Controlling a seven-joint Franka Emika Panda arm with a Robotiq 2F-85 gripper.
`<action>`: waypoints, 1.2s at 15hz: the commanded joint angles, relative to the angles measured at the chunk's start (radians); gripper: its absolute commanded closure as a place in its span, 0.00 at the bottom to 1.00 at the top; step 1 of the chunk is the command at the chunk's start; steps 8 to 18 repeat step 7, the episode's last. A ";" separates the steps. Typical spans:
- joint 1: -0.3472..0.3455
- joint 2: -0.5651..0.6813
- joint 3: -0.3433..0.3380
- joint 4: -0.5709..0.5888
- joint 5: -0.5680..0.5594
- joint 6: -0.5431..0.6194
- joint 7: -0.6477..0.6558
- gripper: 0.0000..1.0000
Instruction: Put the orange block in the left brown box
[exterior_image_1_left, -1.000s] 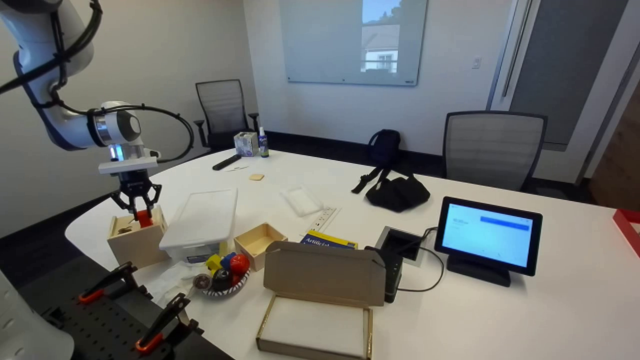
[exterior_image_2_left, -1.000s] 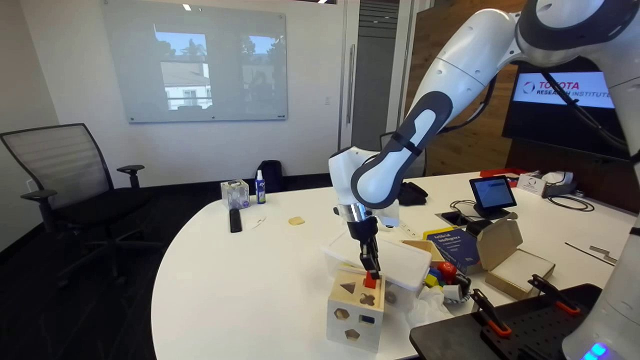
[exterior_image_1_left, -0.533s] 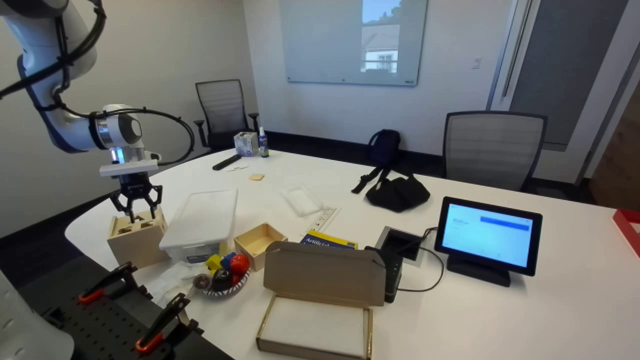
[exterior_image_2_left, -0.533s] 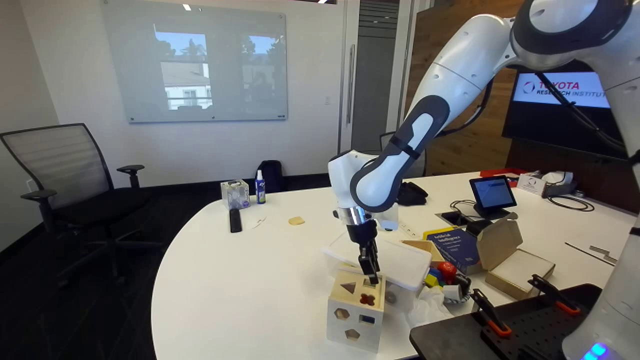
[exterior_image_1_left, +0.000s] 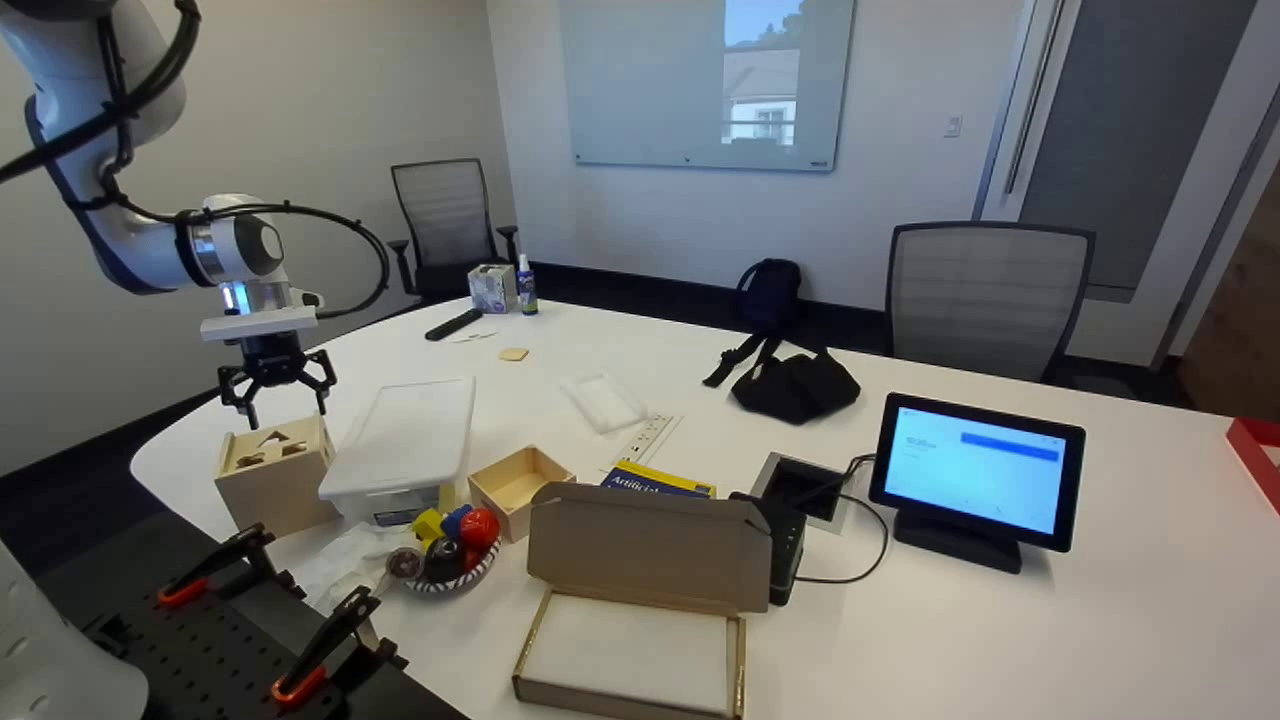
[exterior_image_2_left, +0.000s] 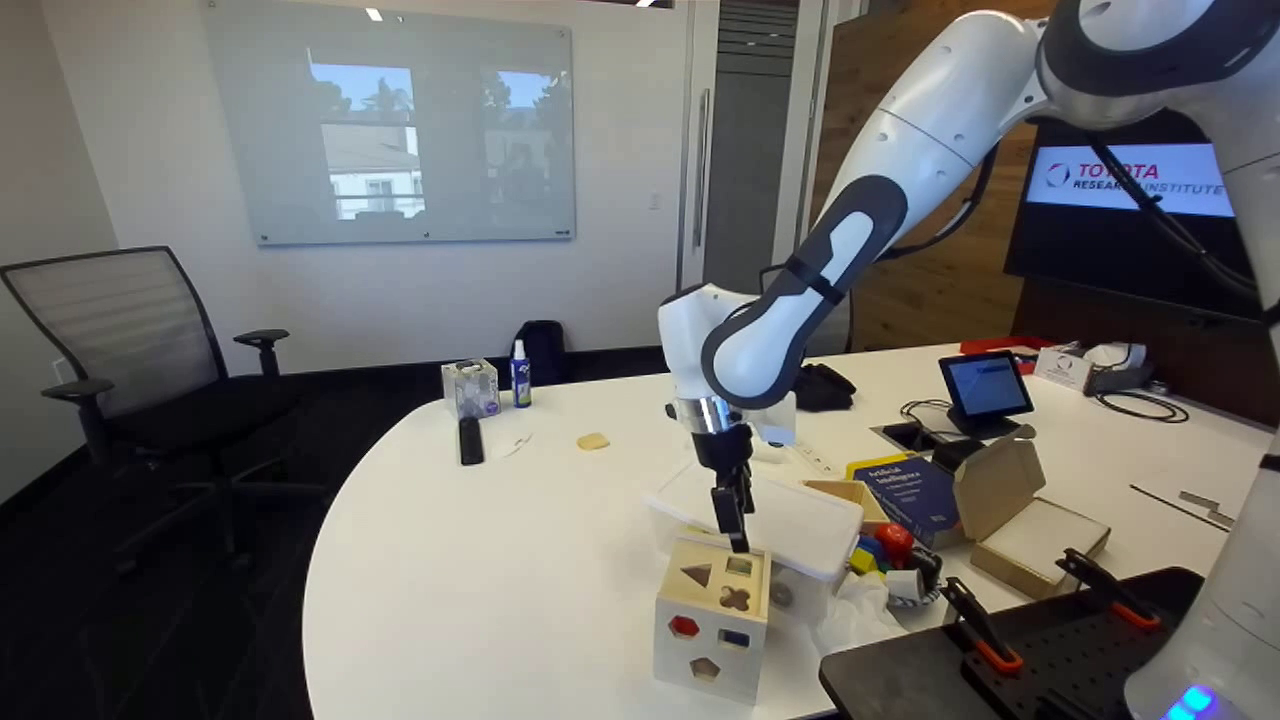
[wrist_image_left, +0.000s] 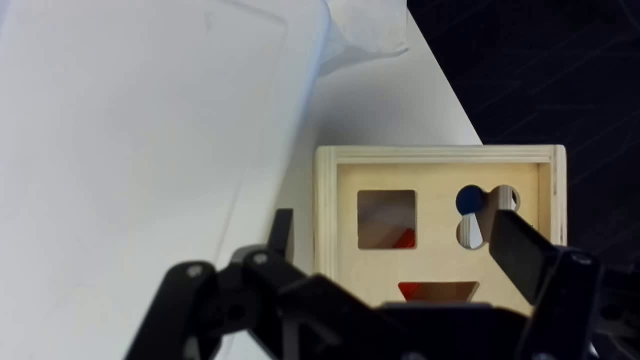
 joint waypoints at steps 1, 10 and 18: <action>-0.026 -0.128 0.000 -0.062 0.020 -0.016 0.006 0.00; -0.065 -0.285 0.003 -0.135 0.025 0.008 -0.008 0.00; -0.065 -0.285 0.003 -0.135 0.025 0.008 -0.008 0.00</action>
